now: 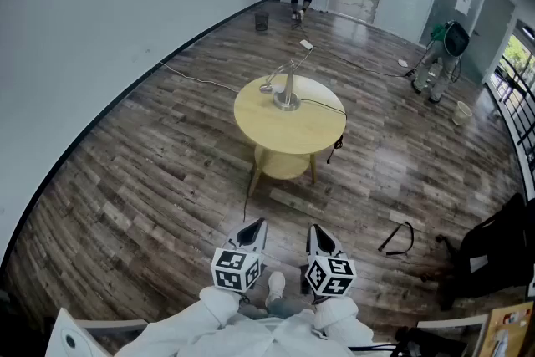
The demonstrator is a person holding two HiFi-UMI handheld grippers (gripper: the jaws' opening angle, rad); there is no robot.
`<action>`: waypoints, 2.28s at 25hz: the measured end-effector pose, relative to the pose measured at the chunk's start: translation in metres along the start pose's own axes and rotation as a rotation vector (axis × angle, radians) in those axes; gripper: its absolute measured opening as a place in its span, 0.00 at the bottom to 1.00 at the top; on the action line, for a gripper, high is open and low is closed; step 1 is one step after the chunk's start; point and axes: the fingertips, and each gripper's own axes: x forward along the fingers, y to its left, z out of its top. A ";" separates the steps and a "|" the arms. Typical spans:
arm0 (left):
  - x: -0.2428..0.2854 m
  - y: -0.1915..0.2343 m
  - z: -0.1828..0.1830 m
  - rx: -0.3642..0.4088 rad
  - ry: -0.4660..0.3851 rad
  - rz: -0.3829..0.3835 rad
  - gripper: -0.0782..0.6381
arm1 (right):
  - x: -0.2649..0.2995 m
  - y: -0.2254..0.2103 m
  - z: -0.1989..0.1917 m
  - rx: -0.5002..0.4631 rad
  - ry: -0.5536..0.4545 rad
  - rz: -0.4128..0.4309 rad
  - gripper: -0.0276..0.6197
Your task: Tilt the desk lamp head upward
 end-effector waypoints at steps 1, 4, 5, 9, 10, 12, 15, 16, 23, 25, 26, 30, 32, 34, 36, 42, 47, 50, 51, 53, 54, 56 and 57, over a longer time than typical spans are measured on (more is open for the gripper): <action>0.006 0.003 0.002 0.001 -0.002 0.002 0.11 | 0.006 -0.002 0.003 -0.001 -0.001 0.002 0.06; 0.024 0.010 0.007 0.003 -0.002 0.009 0.11 | 0.024 -0.011 0.010 -0.003 -0.002 0.006 0.06; 0.030 0.012 0.008 0.003 0.001 0.010 0.11 | 0.031 -0.014 0.013 -0.002 -0.003 0.006 0.06; 0.061 0.019 0.019 0.004 0.011 0.015 0.11 | 0.061 -0.028 0.030 0.001 -0.002 0.018 0.06; 0.069 0.020 0.021 0.006 0.011 0.017 0.11 | 0.068 -0.031 0.034 -0.001 0.001 0.025 0.06; 0.085 0.022 0.024 0.007 0.013 0.020 0.11 | 0.083 -0.040 0.040 -0.005 0.003 0.032 0.06; 0.110 0.024 0.030 0.013 0.012 0.018 0.11 | 0.100 -0.057 0.050 -0.001 -0.003 0.028 0.06; 0.118 0.025 0.032 0.015 0.011 0.019 0.11 | 0.106 -0.063 0.054 0.001 -0.005 0.027 0.06; 0.172 0.031 0.042 0.015 0.010 0.022 0.11 | 0.152 -0.097 0.072 -0.009 0.007 0.030 0.06; 0.185 0.033 0.045 0.014 0.013 0.025 0.11 | 0.165 -0.099 0.077 -0.013 0.008 0.042 0.06; 0.192 0.034 0.047 0.013 0.013 0.028 0.11 | 0.171 -0.101 0.079 -0.015 0.009 0.048 0.06; 0.210 0.044 0.054 0.006 0.010 0.046 0.11 | 0.194 -0.102 0.087 -0.022 0.013 0.072 0.06; 0.218 0.050 0.056 0.003 0.013 0.057 0.11 | 0.204 -0.104 0.090 -0.020 0.014 0.079 0.06; 0.226 0.056 0.059 0.005 0.017 0.066 0.11 | 0.212 -0.107 0.093 -0.018 0.016 0.082 0.06; 0.232 0.061 0.061 0.005 0.022 0.072 0.11 | 0.218 -0.110 0.095 -0.016 0.017 0.080 0.06; 0.255 0.066 0.069 0.002 0.037 0.060 0.11 | 0.230 -0.129 0.099 0.007 0.024 0.049 0.06; 0.275 0.066 0.071 0.012 0.047 0.048 0.11 | 0.241 -0.142 0.103 0.016 0.024 0.035 0.06; 0.288 0.071 0.073 0.014 0.051 0.039 0.11 | 0.253 -0.146 0.109 0.011 0.018 0.030 0.06; 0.293 0.072 0.073 0.016 0.051 0.035 0.11 | 0.258 -0.149 0.111 0.011 0.016 0.026 0.06; 0.304 0.076 0.076 0.022 0.051 0.030 0.11 | 0.267 -0.155 0.116 0.015 0.009 0.020 0.06; 0.310 0.079 0.078 0.023 0.052 0.029 0.11 | 0.273 -0.157 0.118 0.017 0.007 0.017 0.06; 0.321 0.087 0.083 0.022 0.052 0.029 0.11 | 0.285 -0.159 0.121 0.016 0.010 0.017 0.06; 0.326 0.092 0.085 0.020 0.051 0.030 0.11 | 0.292 -0.159 0.122 0.015 0.013 0.018 0.06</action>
